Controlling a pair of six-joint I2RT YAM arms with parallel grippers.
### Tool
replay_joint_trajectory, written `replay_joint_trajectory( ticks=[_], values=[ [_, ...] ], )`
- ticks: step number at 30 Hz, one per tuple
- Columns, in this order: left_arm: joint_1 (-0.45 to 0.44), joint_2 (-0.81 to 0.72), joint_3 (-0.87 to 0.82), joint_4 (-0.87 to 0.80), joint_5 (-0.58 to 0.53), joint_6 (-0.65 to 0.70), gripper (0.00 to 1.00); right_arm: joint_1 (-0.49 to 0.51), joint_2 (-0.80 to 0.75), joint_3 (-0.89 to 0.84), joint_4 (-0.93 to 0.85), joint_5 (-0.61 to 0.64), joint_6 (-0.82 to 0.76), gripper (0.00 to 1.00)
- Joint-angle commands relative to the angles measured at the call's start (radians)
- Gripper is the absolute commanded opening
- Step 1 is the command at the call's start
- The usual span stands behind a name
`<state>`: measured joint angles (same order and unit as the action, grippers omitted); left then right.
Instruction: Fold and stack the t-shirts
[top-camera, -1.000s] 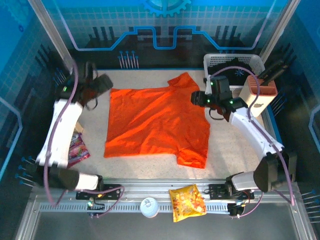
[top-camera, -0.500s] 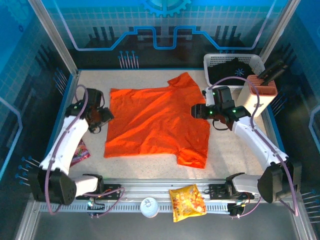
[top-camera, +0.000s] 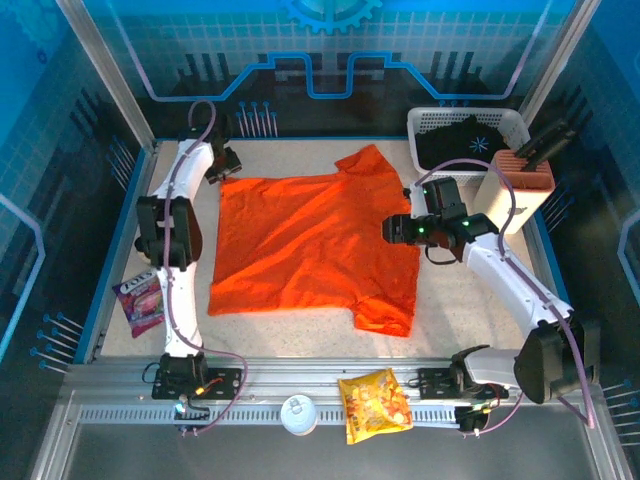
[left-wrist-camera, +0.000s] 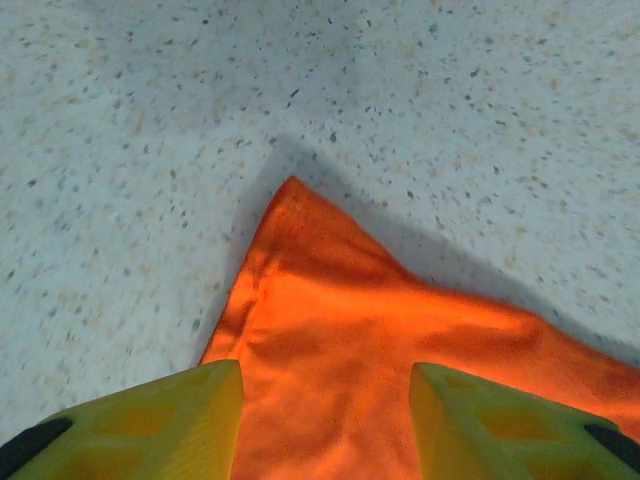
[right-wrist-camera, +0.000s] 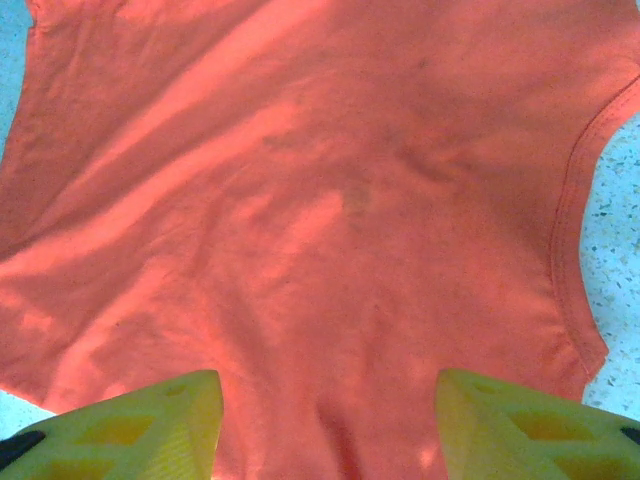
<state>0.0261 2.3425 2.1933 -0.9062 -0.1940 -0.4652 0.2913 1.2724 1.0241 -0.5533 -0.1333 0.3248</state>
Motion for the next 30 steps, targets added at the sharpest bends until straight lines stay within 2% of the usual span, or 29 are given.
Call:
replay_joint_trajectory(
  ticks=[1,5,10,21,30],
  values=[
    [0.033,0.098,0.174,-0.14,0.025,0.05,0.49,-0.011,-0.025,0.008,-0.048,0.015,0.012,0.59],
    [0.056,0.198,0.285,-0.169,0.053,0.071,0.48,-0.012,-0.024,0.011,-0.053,0.012,0.025,0.59],
    [0.067,0.273,0.309,-0.169,0.096,0.109,0.48,-0.012,-0.021,0.012,-0.057,0.011,0.033,0.59],
    [0.067,0.303,0.32,-0.112,0.117,0.2,0.47,-0.011,-0.022,0.024,-0.083,0.005,0.038,0.59],
    [0.063,0.367,0.373,-0.145,0.14,0.254,0.47,-0.002,-0.005,0.047,-0.085,-0.011,0.053,0.58]
  ],
)
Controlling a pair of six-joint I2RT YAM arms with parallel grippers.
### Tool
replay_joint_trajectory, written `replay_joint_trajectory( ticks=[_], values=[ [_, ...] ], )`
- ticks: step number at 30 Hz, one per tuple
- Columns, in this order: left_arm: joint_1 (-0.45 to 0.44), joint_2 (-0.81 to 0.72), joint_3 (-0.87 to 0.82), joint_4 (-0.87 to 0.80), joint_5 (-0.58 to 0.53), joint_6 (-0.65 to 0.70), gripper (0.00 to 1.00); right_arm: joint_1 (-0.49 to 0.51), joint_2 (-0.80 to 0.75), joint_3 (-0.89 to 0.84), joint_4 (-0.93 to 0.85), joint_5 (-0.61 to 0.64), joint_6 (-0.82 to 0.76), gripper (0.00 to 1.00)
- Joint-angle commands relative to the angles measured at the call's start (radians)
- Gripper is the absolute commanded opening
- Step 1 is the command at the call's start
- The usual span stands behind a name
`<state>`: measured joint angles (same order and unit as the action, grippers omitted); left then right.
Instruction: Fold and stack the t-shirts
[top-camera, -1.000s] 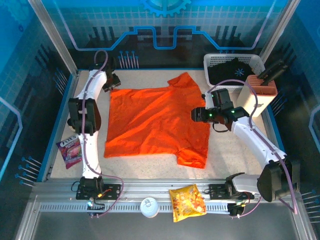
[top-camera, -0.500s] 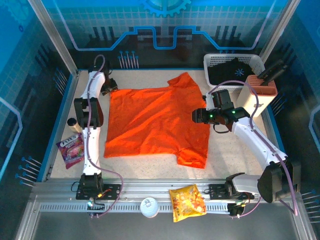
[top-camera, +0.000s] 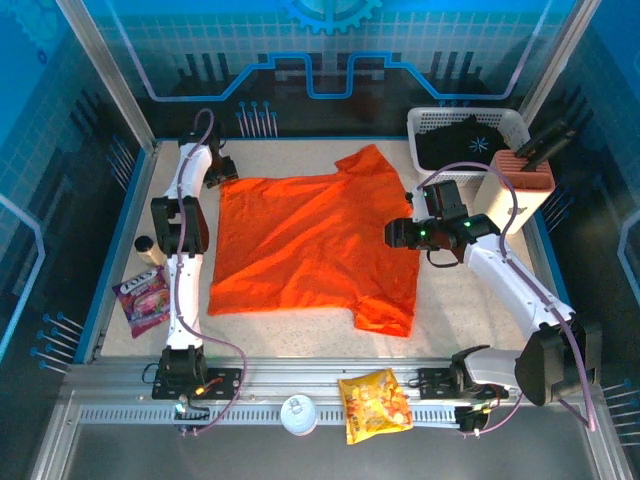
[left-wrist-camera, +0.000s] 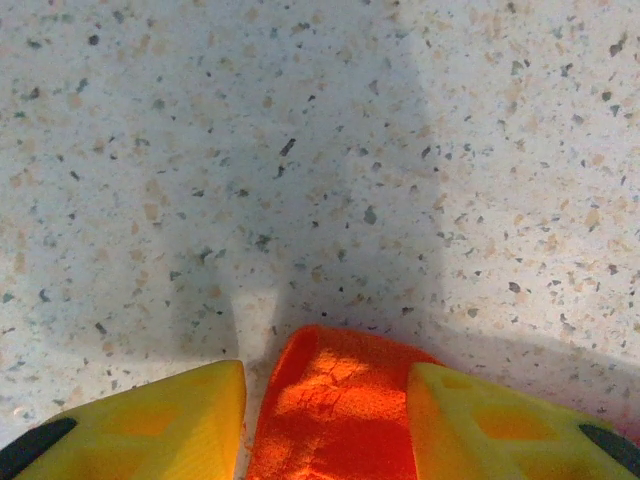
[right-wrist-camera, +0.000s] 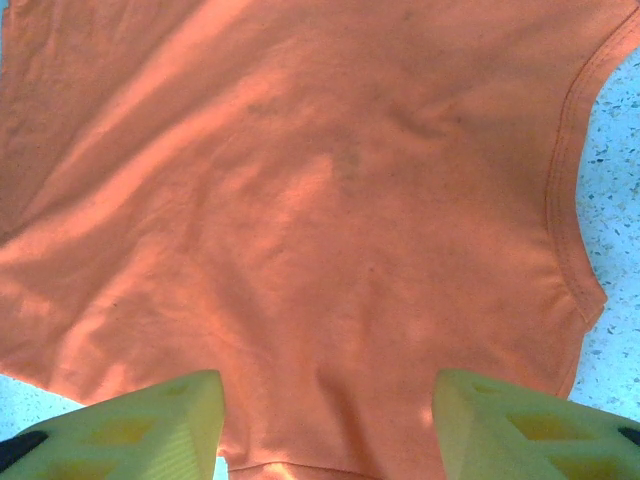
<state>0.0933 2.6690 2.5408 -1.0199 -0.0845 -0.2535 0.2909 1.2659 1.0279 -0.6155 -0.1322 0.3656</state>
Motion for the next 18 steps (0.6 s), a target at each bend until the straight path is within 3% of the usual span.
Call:
replay_joint_trajectory(
  ticks=[1,4,6,9,12,18],
  values=[
    [-0.006,0.048,0.026,-0.031,0.032,0.05,0.47,0.002,0.008,0.05,-0.025,-0.013,0.013,0.58],
    [-0.017,0.067,0.026,-0.037,0.022,0.068,0.46,0.011,0.018,0.067,-0.033,-0.014,0.014,0.58],
    [-0.023,0.075,0.026,-0.04,0.006,0.077,0.34,0.016,0.02,0.073,-0.034,-0.01,0.019,0.58],
    [-0.03,0.075,0.026,-0.037,-0.012,0.086,0.28,0.019,0.023,0.073,-0.028,-0.009,0.025,0.58],
    [-0.034,0.073,0.023,-0.037,-0.016,0.083,0.0,0.019,0.04,0.085,-0.022,-0.004,0.02,0.58],
    [-0.055,-0.037,-0.092,0.029,-0.006,0.058,0.0,-0.014,0.253,0.228,-0.029,0.044,-0.069,0.62]
  ],
)
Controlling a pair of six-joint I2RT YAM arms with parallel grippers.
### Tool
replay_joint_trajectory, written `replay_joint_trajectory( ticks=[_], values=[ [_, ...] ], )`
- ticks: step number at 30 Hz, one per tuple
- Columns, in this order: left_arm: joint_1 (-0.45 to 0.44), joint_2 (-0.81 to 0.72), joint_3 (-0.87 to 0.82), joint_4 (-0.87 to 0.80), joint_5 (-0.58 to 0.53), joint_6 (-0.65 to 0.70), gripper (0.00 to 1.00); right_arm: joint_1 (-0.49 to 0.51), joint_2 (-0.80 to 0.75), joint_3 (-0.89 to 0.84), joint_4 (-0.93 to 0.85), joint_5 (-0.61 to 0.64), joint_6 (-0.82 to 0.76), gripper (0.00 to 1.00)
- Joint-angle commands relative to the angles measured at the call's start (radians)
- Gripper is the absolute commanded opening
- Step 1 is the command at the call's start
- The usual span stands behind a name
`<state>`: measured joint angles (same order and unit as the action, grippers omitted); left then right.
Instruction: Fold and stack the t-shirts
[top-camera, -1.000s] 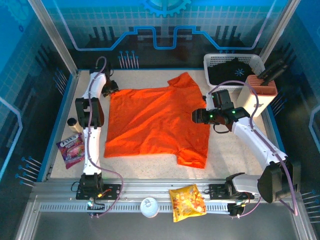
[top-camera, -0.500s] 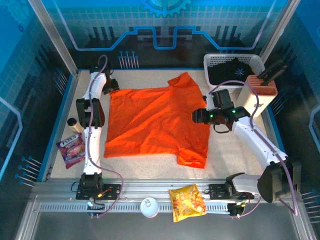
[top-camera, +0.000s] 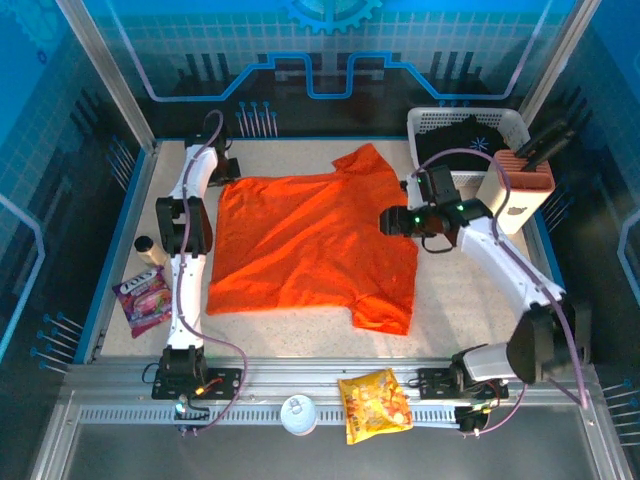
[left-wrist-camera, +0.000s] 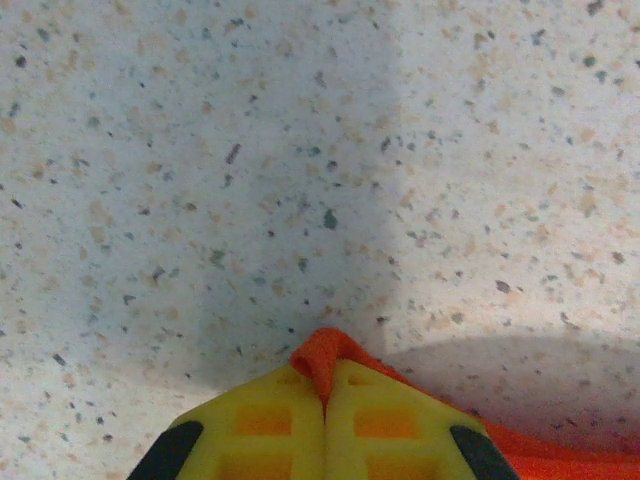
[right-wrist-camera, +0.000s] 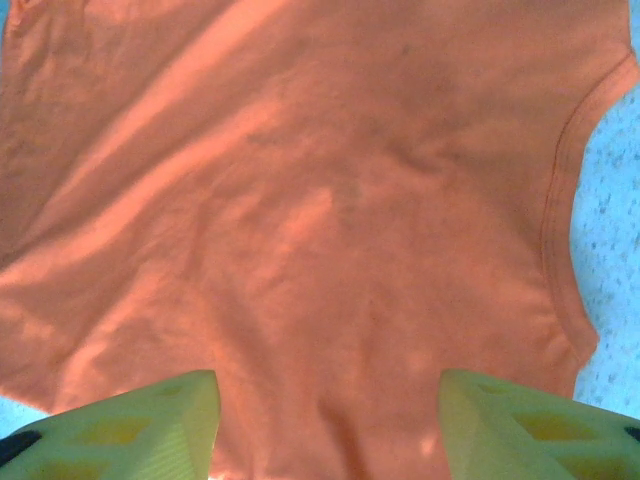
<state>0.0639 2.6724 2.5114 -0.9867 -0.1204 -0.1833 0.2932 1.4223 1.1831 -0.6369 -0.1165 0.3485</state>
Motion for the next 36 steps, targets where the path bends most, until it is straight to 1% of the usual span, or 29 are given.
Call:
replay_joint_trajectory(
  ticks=[1,2,5,7,9,12,14,17,20,21,22,24,25,27,28,32,36],
  values=[
    [-0.03,-0.069,-0.09,0.012,0.035,-0.02,0.0,-0.025,0.158,0.112,-0.007,0.031,-0.067,0.62],
    [-0.033,-0.096,-0.108,0.024,0.04,-0.026,0.0,-0.032,0.218,0.147,-0.009,0.04,-0.079,0.64],
    [-0.044,-0.17,-0.155,0.047,0.055,-0.046,0.0,-0.052,0.418,0.289,-0.039,0.086,-0.092,0.72],
    [-0.047,-0.208,-0.17,0.053,0.06,-0.056,0.0,-0.058,0.549,0.394,-0.078,0.136,-0.087,0.76],
    [-0.048,-0.23,-0.179,0.056,0.067,-0.06,0.0,-0.061,0.648,0.479,-0.115,0.18,-0.073,0.8],
    [-0.048,-0.253,-0.194,0.063,0.074,-0.064,0.0,-0.062,0.755,0.569,-0.158,0.225,-0.048,0.83],
    [-0.048,-0.262,-0.209,0.07,0.08,-0.066,0.0,-0.063,0.796,0.6,-0.17,0.238,-0.035,0.81],
    [-0.049,-0.273,-0.235,0.089,0.082,-0.068,0.0,-0.063,0.843,0.633,-0.187,0.25,-0.027,0.72],
    [-0.048,-0.275,-0.258,0.098,0.083,-0.073,0.0,-0.063,0.874,0.648,-0.2,0.249,-0.022,0.59],
    [-0.049,-0.275,-0.265,0.1,0.083,-0.074,0.0,-0.062,0.878,0.646,-0.203,0.247,-0.022,0.5],
    [-0.048,-0.277,-0.276,0.104,0.085,-0.076,0.0,-0.063,0.879,0.64,-0.202,0.24,-0.021,0.38],
    [-0.048,-0.285,-0.299,0.115,0.087,-0.079,0.0,-0.061,0.862,0.615,-0.194,0.23,-0.014,0.19],
    [-0.047,-0.291,-0.315,0.123,0.087,-0.081,0.0,-0.058,0.845,0.595,-0.186,0.222,-0.011,0.13],
    [-0.047,-0.305,-0.341,0.138,0.085,-0.082,0.0,-0.05,0.801,0.555,-0.173,0.218,-0.003,0.03],
    [-0.047,-0.312,-0.35,0.144,0.084,-0.084,0.0,-0.043,0.766,0.529,-0.167,0.217,0.002,0.0],
    [-0.046,-0.329,-0.372,0.155,0.084,-0.094,0.0,0.01,0.633,0.443,-0.147,0.227,0.031,0.0],
    [-0.046,-0.34,-0.385,0.164,0.09,-0.1,0.0,0.096,0.527,0.362,-0.138,0.266,0.072,0.0]
  ],
)
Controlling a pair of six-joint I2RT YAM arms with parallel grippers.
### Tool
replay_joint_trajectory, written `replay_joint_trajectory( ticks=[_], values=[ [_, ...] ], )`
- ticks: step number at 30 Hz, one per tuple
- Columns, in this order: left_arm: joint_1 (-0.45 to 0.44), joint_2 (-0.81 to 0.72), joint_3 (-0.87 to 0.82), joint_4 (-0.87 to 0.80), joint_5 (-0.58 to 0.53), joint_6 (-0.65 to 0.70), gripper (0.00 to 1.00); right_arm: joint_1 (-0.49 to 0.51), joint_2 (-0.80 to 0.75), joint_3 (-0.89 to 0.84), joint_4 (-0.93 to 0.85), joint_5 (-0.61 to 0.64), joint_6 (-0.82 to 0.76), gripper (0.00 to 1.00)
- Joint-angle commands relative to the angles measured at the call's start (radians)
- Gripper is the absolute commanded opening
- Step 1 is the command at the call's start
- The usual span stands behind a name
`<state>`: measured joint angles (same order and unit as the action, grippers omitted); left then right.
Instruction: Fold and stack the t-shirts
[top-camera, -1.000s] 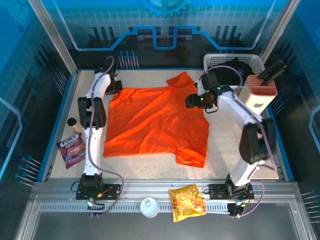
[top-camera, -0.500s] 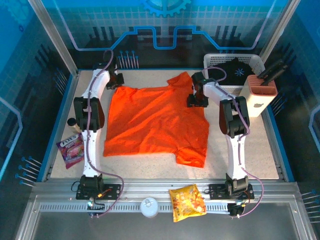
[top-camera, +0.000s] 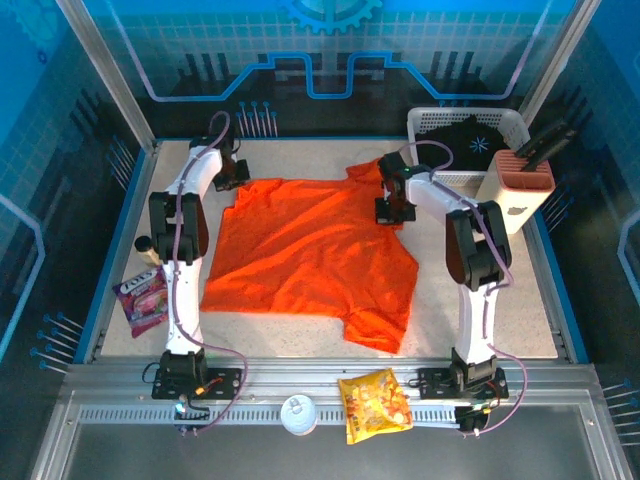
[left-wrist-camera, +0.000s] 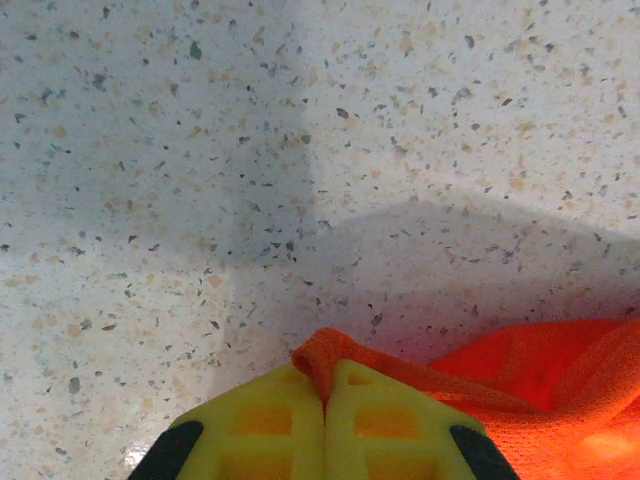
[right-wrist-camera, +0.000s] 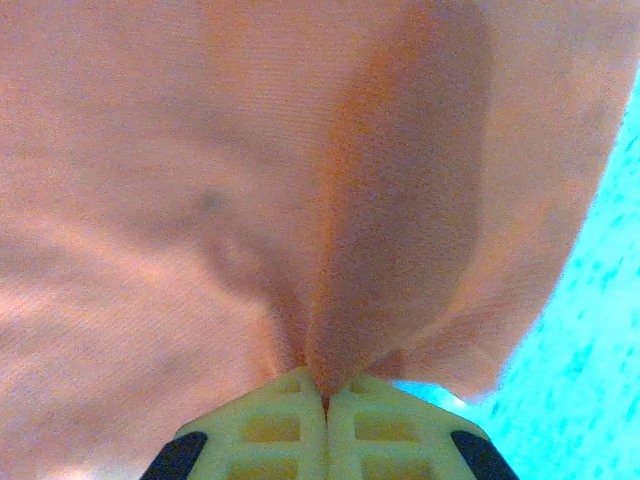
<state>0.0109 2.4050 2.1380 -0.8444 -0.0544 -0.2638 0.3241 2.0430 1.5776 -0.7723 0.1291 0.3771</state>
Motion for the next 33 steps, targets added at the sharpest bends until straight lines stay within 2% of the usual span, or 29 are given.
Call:
replay_joint_trajectory(
  ticks=[1,6,14,16,18,20,23,28,33],
  values=[
    [0.007,-0.073,-0.013,0.023,0.025,-0.02,0.0,0.088,-0.113,-0.053,0.004,0.028,0.056,0.0],
    [0.007,-0.073,-0.021,0.026,0.023,-0.018,0.0,0.187,-0.158,-0.137,0.047,0.016,0.118,0.0],
    [0.007,-0.072,-0.032,0.031,0.025,-0.022,0.0,0.335,-0.065,-0.102,0.071,-0.11,0.157,0.0],
    [0.007,-0.07,-0.032,0.031,0.023,-0.019,0.0,0.354,-0.047,-0.082,0.065,-0.133,0.16,0.14],
    [0.007,-0.07,-0.032,0.029,0.022,-0.016,0.0,0.356,-0.053,-0.067,0.048,-0.129,0.158,0.41],
    [0.007,-0.07,-0.032,0.027,0.02,-0.013,0.0,0.335,-0.084,-0.058,0.016,-0.09,0.148,0.6],
    [0.008,-0.072,-0.032,0.027,0.021,-0.01,0.0,0.26,-0.155,-0.058,-0.024,-0.042,0.13,0.68],
    [0.007,-0.073,-0.032,0.028,0.022,-0.011,0.0,0.077,-0.211,-0.074,-0.023,-0.028,0.086,0.65],
    [0.007,-0.072,-0.036,0.031,0.029,-0.015,0.0,-0.077,-0.103,0.013,-0.008,-0.028,0.036,0.58]
  ],
)
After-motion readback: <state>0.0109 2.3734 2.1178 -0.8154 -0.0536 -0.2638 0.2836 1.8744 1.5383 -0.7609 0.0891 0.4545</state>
